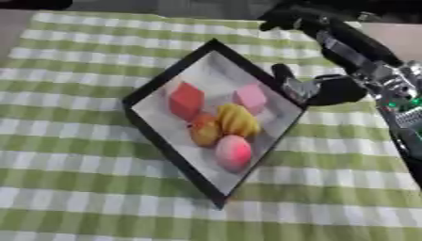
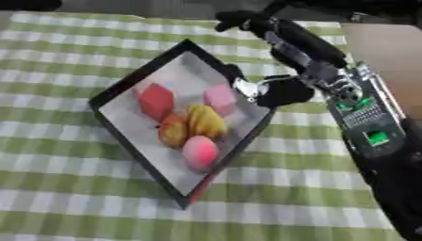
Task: Pick up objects on the table and place them in the box.
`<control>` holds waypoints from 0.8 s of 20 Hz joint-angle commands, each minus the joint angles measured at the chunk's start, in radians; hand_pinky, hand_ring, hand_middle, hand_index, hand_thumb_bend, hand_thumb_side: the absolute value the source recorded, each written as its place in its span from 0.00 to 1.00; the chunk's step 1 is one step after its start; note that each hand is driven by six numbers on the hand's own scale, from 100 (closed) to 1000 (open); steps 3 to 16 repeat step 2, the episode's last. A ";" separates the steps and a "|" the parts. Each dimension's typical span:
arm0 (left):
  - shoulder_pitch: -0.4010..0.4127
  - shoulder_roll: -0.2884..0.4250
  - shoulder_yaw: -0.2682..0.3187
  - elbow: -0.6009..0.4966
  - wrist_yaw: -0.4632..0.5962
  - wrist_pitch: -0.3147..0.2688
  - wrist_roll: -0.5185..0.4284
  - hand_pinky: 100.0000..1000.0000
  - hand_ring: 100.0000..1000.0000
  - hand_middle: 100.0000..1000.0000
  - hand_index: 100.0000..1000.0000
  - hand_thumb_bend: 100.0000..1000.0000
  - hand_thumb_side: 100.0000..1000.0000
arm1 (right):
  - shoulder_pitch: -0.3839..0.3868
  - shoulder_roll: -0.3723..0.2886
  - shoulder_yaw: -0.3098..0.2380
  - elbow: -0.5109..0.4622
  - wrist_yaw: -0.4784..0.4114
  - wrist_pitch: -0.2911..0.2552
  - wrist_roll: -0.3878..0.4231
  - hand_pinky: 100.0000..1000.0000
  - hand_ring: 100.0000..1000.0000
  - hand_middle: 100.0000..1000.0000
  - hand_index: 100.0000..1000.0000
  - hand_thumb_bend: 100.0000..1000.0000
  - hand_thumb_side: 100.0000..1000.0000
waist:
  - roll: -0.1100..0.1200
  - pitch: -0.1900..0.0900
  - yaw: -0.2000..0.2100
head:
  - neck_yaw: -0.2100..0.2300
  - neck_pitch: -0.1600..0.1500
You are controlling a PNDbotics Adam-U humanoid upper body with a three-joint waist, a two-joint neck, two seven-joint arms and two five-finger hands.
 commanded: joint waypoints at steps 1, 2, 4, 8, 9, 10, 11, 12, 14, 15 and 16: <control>-0.006 0.007 0.016 -0.006 -0.005 -0.002 0.010 0.73 0.69 0.70 0.74 0.33 0.59 | 0.028 -0.011 -0.099 -0.035 -0.059 0.055 -0.055 0.92 1.00 0.86 1.00 0.00 0.51 | 0.016 0.000 -0.002 | 0.006 -0.017; -0.006 0.004 0.017 -0.005 -0.004 -0.003 0.012 0.73 0.69 0.69 0.74 0.33 0.59 | 0.044 -0.008 -0.124 -0.023 -0.075 0.071 -0.071 0.91 1.00 0.84 1.00 0.00 0.51 | 0.018 -0.001 -0.004 | 0.008 -0.017; -0.006 0.004 0.017 -0.005 -0.004 -0.003 0.012 0.73 0.69 0.69 0.74 0.33 0.59 | 0.044 -0.008 -0.124 -0.023 -0.075 0.071 -0.071 0.91 1.00 0.84 1.00 0.00 0.51 | 0.018 -0.001 -0.004 | 0.008 -0.017; -0.006 0.004 0.017 -0.005 -0.004 -0.003 0.012 0.73 0.69 0.69 0.74 0.33 0.59 | 0.044 -0.008 -0.124 -0.023 -0.075 0.071 -0.071 0.91 1.00 0.84 1.00 0.00 0.51 | 0.018 -0.001 -0.004 | 0.008 -0.017; -0.006 0.004 0.017 -0.005 -0.004 -0.003 0.012 0.73 0.69 0.69 0.74 0.33 0.59 | 0.044 -0.008 -0.124 -0.023 -0.075 0.071 -0.071 0.91 1.00 0.84 1.00 0.00 0.51 | 0.018 -0.001 -0.004 | 0.008 -0.017; -0.006 0.004 0.017 -0.005 -0.004 -0.003 0.012 0.73 0.69 0.69 0.74 0.33 0.59 | 0.044 -0.008 -0.124 -0.023 -0.075 0.071 -0.071 0.91 1.00 0.84 1.00 0.00 0.51 | 0.018 -0.001 -0.004 | 0.008 -0.017; -0.006 0.004 0.017 -0.005 -0.004 -0.003 0.012 0.73 0.69 0.69 0.74 0.33 0.59 | 0.044 -0.008 -0.124 -0.023 -0.075 0.071 -0.071 0.91 1.00 0.84 1.00 0.00 0.51 | 0.018 -0.001 -0.004 | 0.008 -0.017; -0.006 0.004 0.017 -0.005 -0.004 -0.003 0.012 0.73 0.69 0.69 0.74 0.33 0.59 | 0.044 -0.008 -0.124 -0.023 -0.075 0.071 -0.071 0.91 1.00 0.84 1.00 0.00 0.51 | 0.018 -0.001 -0.004 | 0.008 -0.017; -0.006 0.004 0.017 -0.005 -0.004 -0.003 0.012 0.73 0.69 0.69 0.74 0.33 0.59 | 0.044 -0.008 -0.124 -0.023 -0.075 0.071 -0.071 0.91 1.00 0.84 1.00 0.00 0.51 | 0.018 -0.001 -0.004 | 0.008 -0.017; -0.006 0.004 0.017 -0.005 -0.004 -0.003 0.012 0.73 0.69 0.69 0.74 0.33 0.59 | 0.044 -0.008 -0.124 -0.023 -0.075 0.071 -0.071 0.91 1.00 0.84 1.00 0.00 0.51 | 0.018 -0.001 -0.004 | 0.008 -0.017; -0.006 0.004 0.017 -0.005 -0.004 -0.003 0.012 0.73 0.69 0.69 0.74 0.33 0.59 | 0.044 -0.008 -0.124 -0.023 -0.075 0.071 -0.071 0.91 1.00 0.84 1.00 0.00 0.51 | 0.018 -0.001 -0.004 | 0.008 -0.017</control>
